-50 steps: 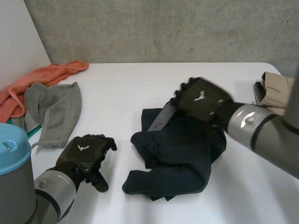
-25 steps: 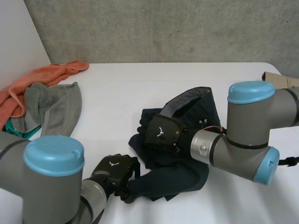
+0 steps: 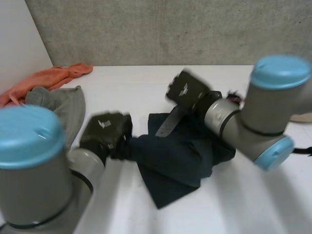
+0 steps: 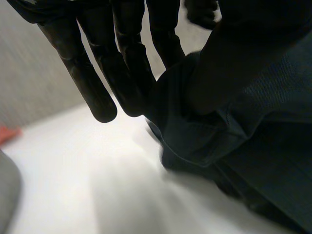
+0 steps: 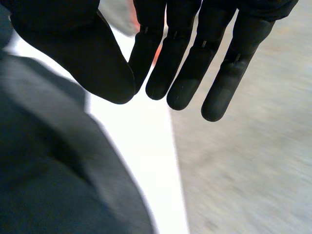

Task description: Fold the laundry.

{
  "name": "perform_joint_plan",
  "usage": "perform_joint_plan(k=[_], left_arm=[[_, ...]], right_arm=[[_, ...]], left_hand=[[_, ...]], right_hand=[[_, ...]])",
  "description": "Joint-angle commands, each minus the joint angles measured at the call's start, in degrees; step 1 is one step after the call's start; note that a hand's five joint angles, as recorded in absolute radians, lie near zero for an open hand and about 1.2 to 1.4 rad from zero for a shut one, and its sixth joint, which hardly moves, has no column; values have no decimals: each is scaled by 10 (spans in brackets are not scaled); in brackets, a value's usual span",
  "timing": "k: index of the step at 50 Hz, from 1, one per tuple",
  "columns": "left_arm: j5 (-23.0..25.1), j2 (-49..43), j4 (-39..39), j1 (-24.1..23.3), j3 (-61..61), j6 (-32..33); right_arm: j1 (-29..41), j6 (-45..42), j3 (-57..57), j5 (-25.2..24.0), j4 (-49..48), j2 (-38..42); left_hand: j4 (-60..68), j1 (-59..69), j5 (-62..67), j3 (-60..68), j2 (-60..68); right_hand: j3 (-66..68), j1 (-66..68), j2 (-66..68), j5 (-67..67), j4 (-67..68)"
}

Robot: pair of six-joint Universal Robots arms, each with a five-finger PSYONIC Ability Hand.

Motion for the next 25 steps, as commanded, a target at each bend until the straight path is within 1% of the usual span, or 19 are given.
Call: perform_joint_plan(k=[1,2,4,7,8,9,10,11,12,14,15,16,18,19,22,23,25], left_arm=[[8,81,3,54,53,114],[9,87,3,56,61,137],[12,88,2,53,66,155],[25,84,-5,41,54,158],[28,82,-7,34,46,156],[30,81,-12,20,23,154],[30,80,-14,14,14,153],[30,80,-16,10,4,152],[29,80,-16,0,-11,151],[28,85,-16,-5,-25,151],[28,88,-18,-6,-31,151],[28,92,-21,-9,-43,151],[28,100,-25,-11,-55,152],[28,107,-29,-12,-61,152],[29,138,-48,-22,-83,148],[29,151,-56,-28,-93,140],[30,160,-63,-33,-101,130]], right_arm=[[-44,57,30,89,-7,-158],[-56,56,45,99,2,-190],[-63,57,63,98,27,-224],[-62,59,77,79,57,-231],[-60,61,82,58,70,-223],[-60,61,83,48,76,-215],[-60,61,83,37,80,-205],[-61,61,81,17,85,-184],[-61,61,78,4,85,-171],[-61,61,73,-16,85,-152],[-60,61,67,-40,83,-133],[-59,60,61,-52,82,-122],[-58,59,46,-83,83,-99],[-57,61,27,-121,83,-70],[-57,62,0,-172,82,-27],[-57,62,-20,-203,85,2],[-53,62,-31,-215,87,27]], left_hand=[[114,141,143,114,119],[114,141,143,114,119],[114,141,143,114,119],[114,141,143,114,119],[114,141,143,114,119],[114,141,143,114,119],[114,141,143,114,119],[114,141,143,114,119],[114,141,143,114,119],[114,141,143,114,119],[114,141,143,114,119],[114,141,143,114,119],[114,141,143,114,119],[114,141,143,114,119],[114,141,143,114,119],[114,141,143,114,119],[114,141,143,114,119]], right_hand=[[115,152,124,129,112],[115,152,124,129,112],[115,152,124,129,112],[115,152,124,129,112],[115,152,124,129,112],[8,45,17,22,4],[-125,-88,-116,-111,-129],[-359,-322,-350,-345,-363],[-420,-383,-411,-406,-424],[-446,-409,-437,-432,-449],[-498,-461,-489,-484,-501],[-540,-503,-531,-526,-543],[-559,-522,-550,-545,-562],[-557,-520,-548,-543,-561],[-557,-520,-548,-543,-561],[-557,-520,-548,-543,-561],[-557,-520,-548,-543,-561]])
